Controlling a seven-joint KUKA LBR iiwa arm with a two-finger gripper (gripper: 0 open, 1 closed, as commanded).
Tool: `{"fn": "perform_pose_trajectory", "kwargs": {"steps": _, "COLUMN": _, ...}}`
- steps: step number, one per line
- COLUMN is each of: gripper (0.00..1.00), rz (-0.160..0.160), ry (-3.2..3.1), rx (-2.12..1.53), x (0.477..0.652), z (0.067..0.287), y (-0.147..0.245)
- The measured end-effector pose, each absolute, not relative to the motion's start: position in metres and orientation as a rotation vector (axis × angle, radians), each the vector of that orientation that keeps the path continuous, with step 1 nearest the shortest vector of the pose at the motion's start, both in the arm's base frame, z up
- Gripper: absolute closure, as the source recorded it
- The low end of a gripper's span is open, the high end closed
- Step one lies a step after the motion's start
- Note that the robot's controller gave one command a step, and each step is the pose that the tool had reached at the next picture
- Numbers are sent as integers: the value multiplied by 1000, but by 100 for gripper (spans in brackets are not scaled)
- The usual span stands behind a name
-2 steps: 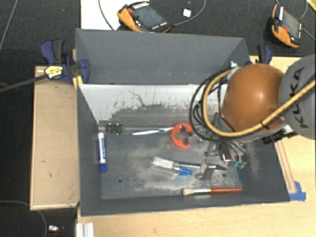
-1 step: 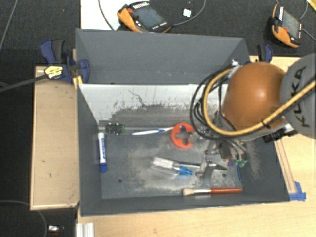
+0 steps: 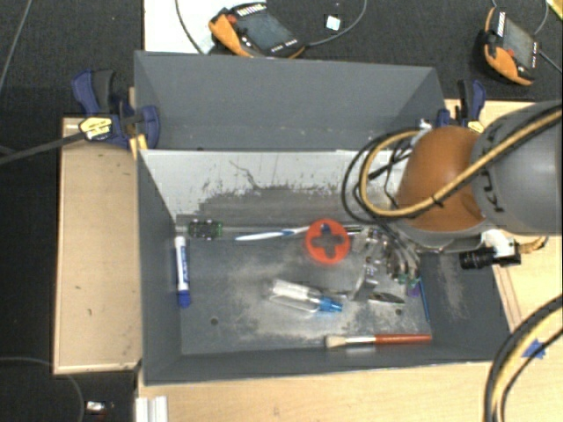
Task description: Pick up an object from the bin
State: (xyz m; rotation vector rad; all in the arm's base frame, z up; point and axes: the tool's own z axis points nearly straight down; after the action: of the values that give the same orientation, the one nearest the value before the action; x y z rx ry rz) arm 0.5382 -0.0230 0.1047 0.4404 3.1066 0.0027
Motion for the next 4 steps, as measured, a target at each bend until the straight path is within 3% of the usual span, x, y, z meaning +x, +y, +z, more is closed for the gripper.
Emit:
{"fn": "perform_pose_trajectory", "kwargs": {"steps": 1, "gripper": 0, "rz": 2, "ry": 3138, "rx": 1, "x": 532, "z": 70, "y": -56}}
{"fn": "perform_pose_trajectory", "kwargs": {"steps": 2, "gripper": 0, "rz": 2, "ry": 3092, "rx": 558, "x": 525, "z": 70, "y": -34}}
{"fn": "perform_pose_trajectory", "kwargs": {"steps": 3, "gripper": 0, "rz": 2, "ry": 3132, "rx": 29, "x": 533, "z": 71, "y": -56}}
{"fn": "perform_pose_trajectory", "kwargs": {"steps": 4, "gripper": 100, "rz": 2, "ry": 3095, "rx": 541, "x": 526, "z": 71, "y": -34}}
